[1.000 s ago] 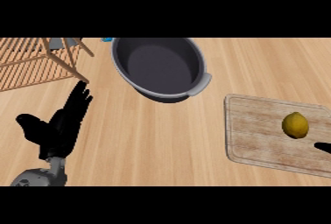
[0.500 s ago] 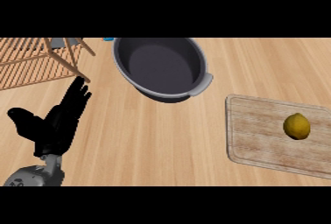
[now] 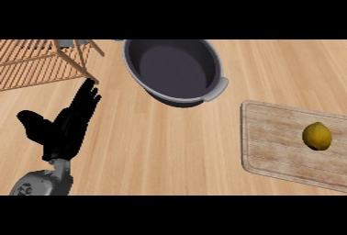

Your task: Pick the lemon from the cutting board and place it in the pot

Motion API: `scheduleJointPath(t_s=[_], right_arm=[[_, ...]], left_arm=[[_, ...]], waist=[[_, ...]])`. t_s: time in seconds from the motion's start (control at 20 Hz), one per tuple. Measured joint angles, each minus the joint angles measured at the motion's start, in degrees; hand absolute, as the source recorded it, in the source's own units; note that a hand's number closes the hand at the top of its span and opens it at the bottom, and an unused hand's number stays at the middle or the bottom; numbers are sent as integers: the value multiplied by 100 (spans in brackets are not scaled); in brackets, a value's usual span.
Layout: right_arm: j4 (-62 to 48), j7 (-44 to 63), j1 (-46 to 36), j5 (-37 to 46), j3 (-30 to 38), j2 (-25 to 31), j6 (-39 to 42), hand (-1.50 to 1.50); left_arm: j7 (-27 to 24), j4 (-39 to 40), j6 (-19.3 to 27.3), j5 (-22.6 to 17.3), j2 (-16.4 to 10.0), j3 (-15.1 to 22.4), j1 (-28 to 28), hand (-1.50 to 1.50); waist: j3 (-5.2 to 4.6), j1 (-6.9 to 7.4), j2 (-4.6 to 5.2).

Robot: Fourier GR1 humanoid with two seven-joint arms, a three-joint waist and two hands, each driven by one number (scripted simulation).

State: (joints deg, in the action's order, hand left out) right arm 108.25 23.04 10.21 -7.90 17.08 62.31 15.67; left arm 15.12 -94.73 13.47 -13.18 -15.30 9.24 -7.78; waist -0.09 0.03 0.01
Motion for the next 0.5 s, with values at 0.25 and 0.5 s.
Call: scheduleJointPath(t_s=[0.25,0.5], right_arm=[[-195,357,-269,319,-285,-337,261,-150],[-515,588,-543,665,-602,-506,626,-150]], left_arm=[[0,20,-115,56,82,-75,25,0],[75,-31,-111,194,204,-45,19,0]], waist=[[5,9,1],[8,25,5]])
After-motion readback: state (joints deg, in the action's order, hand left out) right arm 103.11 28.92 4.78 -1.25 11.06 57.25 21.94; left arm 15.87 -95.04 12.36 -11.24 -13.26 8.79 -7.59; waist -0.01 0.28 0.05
